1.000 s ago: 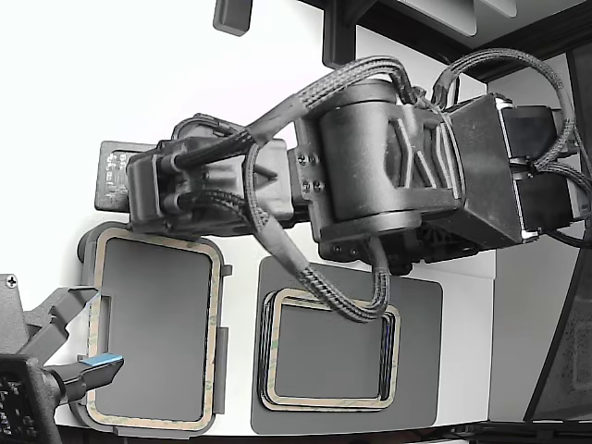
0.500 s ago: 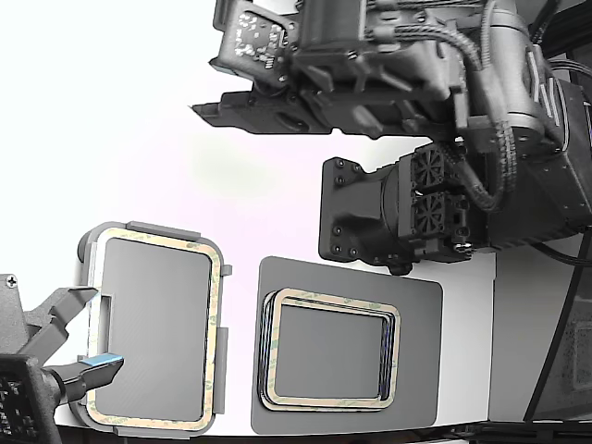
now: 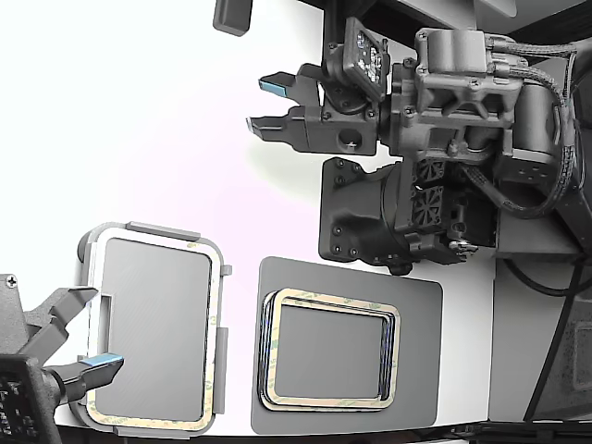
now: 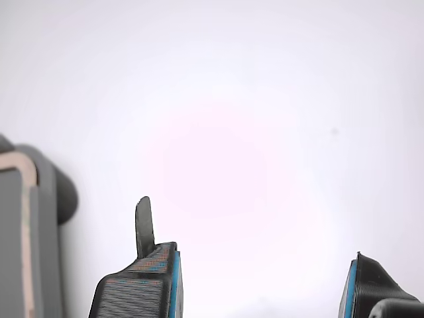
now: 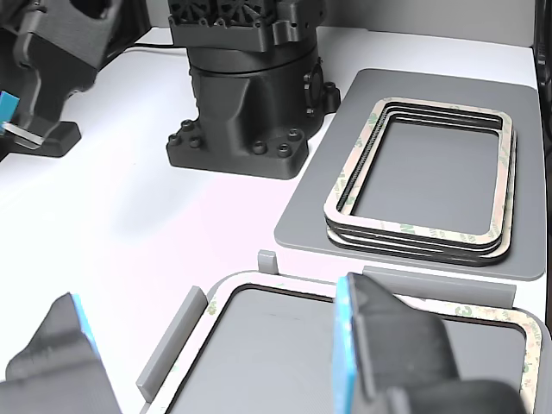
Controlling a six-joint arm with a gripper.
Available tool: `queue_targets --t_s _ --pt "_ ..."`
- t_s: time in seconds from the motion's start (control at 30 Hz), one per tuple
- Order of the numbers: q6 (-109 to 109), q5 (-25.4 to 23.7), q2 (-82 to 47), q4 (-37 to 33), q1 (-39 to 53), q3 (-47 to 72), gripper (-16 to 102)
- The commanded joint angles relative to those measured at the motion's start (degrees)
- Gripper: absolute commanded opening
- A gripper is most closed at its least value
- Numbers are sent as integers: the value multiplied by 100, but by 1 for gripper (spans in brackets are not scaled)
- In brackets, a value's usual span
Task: Move top rectangular frame to the holder.
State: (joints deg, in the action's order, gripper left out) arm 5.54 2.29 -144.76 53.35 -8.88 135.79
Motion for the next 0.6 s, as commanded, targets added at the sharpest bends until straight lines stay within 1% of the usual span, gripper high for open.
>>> queue_targets --t_s 0.0,0.17,0.27,0.3,0.37,0.57 --pt "35 -9 -615 53 -105 316 100" --pt "-79 26 -1688 105 -105 1107 100" --pt "-202 176 -2461 193 -105 1529 100" --pt "-141 105 -2461 281 -97 1503 100" --pt "-114 97 -2461 185 -88 1538 100" --pt "-141 123 -2461 176 -88 1538 100"
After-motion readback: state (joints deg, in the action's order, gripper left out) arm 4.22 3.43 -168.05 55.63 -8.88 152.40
